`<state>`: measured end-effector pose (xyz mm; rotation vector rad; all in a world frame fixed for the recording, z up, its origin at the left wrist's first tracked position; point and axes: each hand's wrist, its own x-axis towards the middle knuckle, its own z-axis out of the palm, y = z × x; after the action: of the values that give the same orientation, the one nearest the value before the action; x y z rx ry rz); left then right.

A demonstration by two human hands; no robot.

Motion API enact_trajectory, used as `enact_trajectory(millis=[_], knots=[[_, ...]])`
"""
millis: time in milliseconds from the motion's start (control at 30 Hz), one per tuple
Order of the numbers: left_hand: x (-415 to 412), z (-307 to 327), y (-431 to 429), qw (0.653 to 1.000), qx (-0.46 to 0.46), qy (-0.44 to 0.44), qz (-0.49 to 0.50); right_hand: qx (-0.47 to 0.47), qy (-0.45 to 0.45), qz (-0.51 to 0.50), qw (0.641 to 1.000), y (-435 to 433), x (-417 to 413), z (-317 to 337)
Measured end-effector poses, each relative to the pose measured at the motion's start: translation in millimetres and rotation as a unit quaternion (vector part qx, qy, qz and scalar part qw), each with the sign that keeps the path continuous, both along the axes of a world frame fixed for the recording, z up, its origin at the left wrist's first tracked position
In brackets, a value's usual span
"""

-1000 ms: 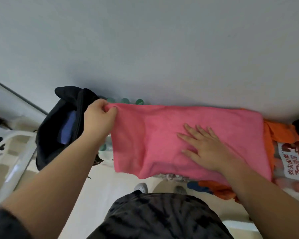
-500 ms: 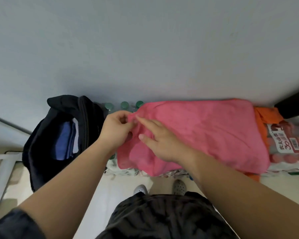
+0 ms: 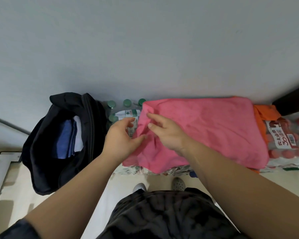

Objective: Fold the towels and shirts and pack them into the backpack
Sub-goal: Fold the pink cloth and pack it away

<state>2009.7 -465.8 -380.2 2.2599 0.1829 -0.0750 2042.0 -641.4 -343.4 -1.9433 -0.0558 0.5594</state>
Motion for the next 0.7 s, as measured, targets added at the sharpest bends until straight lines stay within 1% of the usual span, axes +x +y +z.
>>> enact_trajectory(millis=[33,67,100,167,233,300,367,433,500,600,633,700], knots=[[-3,-3,2,0.997,0.079,-0.004,-0.017,0.018,0.007,-0.019,1.0,-1,2,-1],[-6,-5,3,0.991,0.128,0.003,-0.031,0.035,0.013,-0.036,0.999,-1,5,-2],[-8,-5,4,0.987,0.158,0.013,-0.04,0.053,0.021,-0.051,0.997,1,8,0],[-12,-5,4,0.982,0.185,0.022,-0.041,0.09,0.034,-0.07,0.993,4,15,2],[-16,-2,3,0.984,0.174,0.024,-0.035,0.127,0.042,-0.078,0.988,7,23,7],[-21,0,3,0.992,0.126,0.001,-0.018,0.149,0.047,-0.087,0.984,9,32,10],[-27,5,1,0.998,0.061,0.001,0.015,0.159,0.051,-0.093,0.982,10,41,12],[-32,11,-1,0.997,-0.029,0.05,0.054,0.167,0.059,-0.097,0.979,13,48,13],[-38,12,-1,0.985,-0.11,0.11,0.077,0.175,0.07,-0.1,0.977,18,52,11],[-45,6,1,0.98,-0.122,0.138,0.071,0.176,0.086,-0.103,0.975,21,55,4],[-46,6,0,0.978,-0.139,0.136,0.076,0.177,0.093,-0.105,0.974,20,55,3],[-47,12,-3,0.967,-0.205,0.132,0.073,0.187,0.109,-0.118,0.969,15,54,2]])
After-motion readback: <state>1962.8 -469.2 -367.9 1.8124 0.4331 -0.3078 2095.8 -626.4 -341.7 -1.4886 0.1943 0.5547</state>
